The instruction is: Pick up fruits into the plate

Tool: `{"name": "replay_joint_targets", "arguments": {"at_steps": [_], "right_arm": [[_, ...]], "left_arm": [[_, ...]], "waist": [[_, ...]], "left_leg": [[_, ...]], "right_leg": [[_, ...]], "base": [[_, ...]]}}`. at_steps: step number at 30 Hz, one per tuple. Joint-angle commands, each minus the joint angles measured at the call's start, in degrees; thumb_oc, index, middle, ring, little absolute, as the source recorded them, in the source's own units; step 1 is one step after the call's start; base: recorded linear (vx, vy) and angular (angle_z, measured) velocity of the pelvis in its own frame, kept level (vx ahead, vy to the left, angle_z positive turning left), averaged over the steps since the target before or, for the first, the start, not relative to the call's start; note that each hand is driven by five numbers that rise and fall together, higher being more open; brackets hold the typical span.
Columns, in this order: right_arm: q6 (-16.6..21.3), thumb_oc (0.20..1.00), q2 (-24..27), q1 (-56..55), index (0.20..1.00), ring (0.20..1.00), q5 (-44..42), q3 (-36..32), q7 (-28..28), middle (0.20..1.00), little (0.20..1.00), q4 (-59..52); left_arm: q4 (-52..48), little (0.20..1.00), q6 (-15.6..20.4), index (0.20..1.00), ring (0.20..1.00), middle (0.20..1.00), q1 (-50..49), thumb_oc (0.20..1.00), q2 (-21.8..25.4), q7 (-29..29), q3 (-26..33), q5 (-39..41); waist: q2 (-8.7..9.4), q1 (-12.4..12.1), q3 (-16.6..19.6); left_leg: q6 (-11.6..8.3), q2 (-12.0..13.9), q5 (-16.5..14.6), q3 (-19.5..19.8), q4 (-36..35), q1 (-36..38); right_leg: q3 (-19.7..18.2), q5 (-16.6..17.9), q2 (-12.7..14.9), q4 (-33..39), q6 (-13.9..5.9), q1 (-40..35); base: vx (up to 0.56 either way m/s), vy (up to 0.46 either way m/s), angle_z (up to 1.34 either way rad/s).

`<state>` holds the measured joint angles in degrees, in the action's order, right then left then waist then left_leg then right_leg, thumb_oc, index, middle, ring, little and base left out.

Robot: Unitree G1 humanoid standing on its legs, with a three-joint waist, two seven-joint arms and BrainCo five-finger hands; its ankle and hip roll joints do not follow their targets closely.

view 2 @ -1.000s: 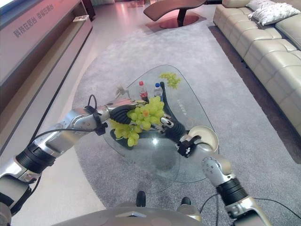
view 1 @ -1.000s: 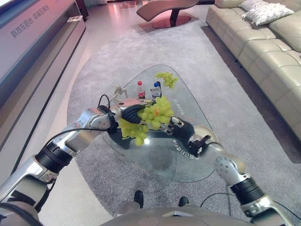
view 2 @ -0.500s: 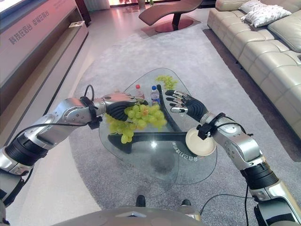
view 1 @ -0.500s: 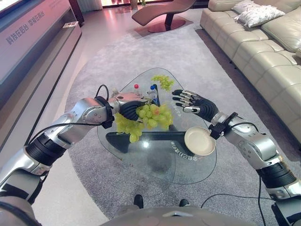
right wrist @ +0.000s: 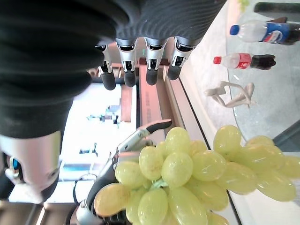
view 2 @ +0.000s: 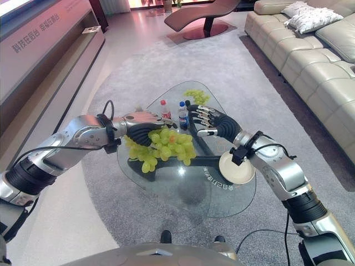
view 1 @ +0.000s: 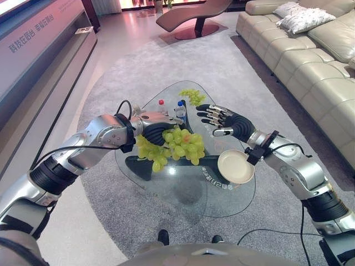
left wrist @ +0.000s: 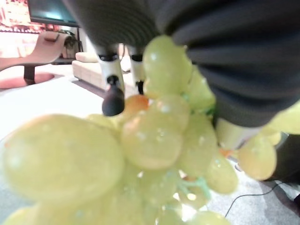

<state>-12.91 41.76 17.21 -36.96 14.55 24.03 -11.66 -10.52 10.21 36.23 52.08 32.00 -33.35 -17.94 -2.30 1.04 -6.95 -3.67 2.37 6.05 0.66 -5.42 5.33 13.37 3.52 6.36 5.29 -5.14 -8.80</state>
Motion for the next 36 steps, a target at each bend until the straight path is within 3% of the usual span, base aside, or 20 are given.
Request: {"name": "replay_joint_targets", "arguments": {"at_steps": [1, 14, 36], "right_arm": [[2.1, 1.000, 2.1, 6.5, 1.000, 1.000, -1.0, 2.6, 2.7, 1.000, 1.000, -2.9], [-5.4, 1.000, 2.2, 10.1, 1.000, 1.000, -6.4, 9.3, 11.8, 1.000, 1.000, -3.2], [-10.6, 1.000, -2.3, 11.5, 1.000, 1.000, -7.5, 17.3, 19.4, 1.000, 1.000, -5.2]], "left_arm": [[-0.8, 0.200, 0.6, 0.200, 0.200, 0.200, 9.7, 0.200, 3.7, -0.5, -0.1, 3.6], [0.0, 0.200, -0.4, 0.200, 0.200, 0.200, 14.4, 0.200, 3.9, 0.7, -2.4, 7.9], [1.6, 0.200, -1.6, 0.200, 0.200, 0.200, 16.0, 0.200, 1.9, 1.1, -3.5, 8.5]], "waist": [[2.44, -1.3, 2.1], [2.71, -1.7, 2.1], [2.64, -2.3, 1.9]], "left_leg": [[-0.05, -0.9, -8.7, -5.7, 1.1, 5.3], [-0.19, -0.9, -8.5, -5.3, 0.9, 5.5], [-0.14, -1.0, -8.4, -4.9, 0.9, 5.9]], "right_leg": [[-1.3, -1.8, 2.2, -0.3, -3.01, -1.1], [-1.4, -2.0, 2.0, -0.3, -2.96, -1.6], [-2.1, -2.4, 1.8, -0.3, -2.71, -2.0]], "base": [[0.00, 0.000, 0.00], [0.00, 0.000, 0.00], [0.00, 0.000, 0.00]]}}
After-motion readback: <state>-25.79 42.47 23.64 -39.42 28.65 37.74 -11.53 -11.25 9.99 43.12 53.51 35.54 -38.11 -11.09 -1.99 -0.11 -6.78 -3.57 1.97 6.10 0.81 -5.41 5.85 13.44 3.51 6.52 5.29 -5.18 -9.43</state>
